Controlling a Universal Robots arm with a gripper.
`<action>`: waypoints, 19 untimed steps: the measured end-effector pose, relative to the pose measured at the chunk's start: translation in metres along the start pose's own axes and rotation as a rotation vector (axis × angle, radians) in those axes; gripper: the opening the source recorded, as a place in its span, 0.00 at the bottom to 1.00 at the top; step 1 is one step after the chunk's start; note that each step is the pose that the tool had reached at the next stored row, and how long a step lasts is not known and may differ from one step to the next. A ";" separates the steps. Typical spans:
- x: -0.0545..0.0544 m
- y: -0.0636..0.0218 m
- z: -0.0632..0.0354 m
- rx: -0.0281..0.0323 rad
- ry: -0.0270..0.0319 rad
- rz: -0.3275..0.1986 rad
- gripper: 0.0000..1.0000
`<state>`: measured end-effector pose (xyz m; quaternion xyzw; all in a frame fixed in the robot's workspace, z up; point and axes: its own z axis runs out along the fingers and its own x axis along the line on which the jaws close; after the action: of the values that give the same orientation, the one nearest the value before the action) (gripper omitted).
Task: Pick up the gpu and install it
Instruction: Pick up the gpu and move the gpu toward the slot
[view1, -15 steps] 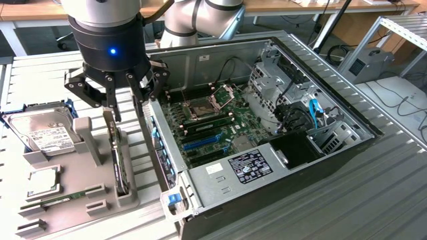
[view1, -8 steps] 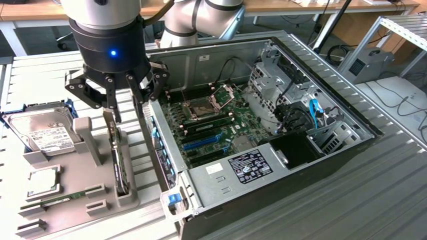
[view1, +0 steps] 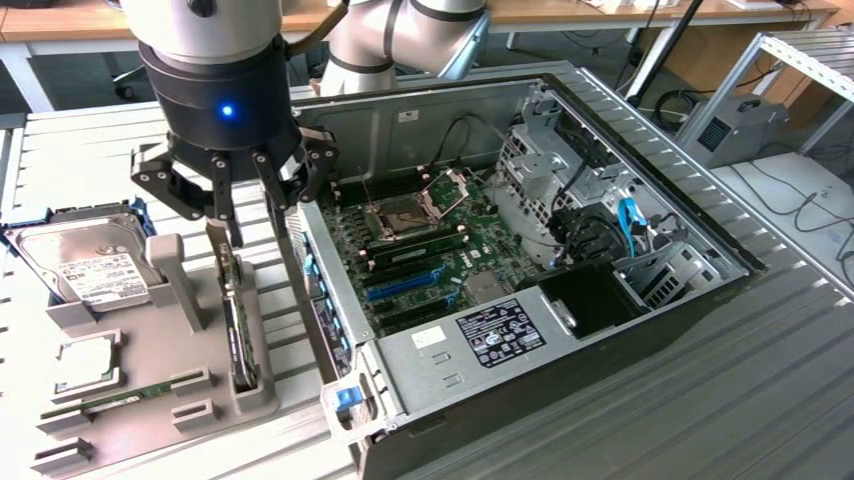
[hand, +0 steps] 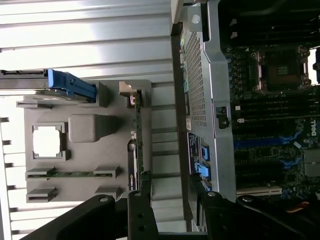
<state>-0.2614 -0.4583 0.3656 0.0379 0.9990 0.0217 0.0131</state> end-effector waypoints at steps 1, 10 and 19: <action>0.000 0.0000 0.0003 0.0000 0.0000 0.000 0.42; 0.000 -0.0001 0.0029 0.0000 0.0000 0.000 0.42; 0.000 -0.0002 0.0054 0.0000 0.0001 0.000 0.42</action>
<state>-0.2617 -0.4583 0.3602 0.0379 0.9990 0.0217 0.0130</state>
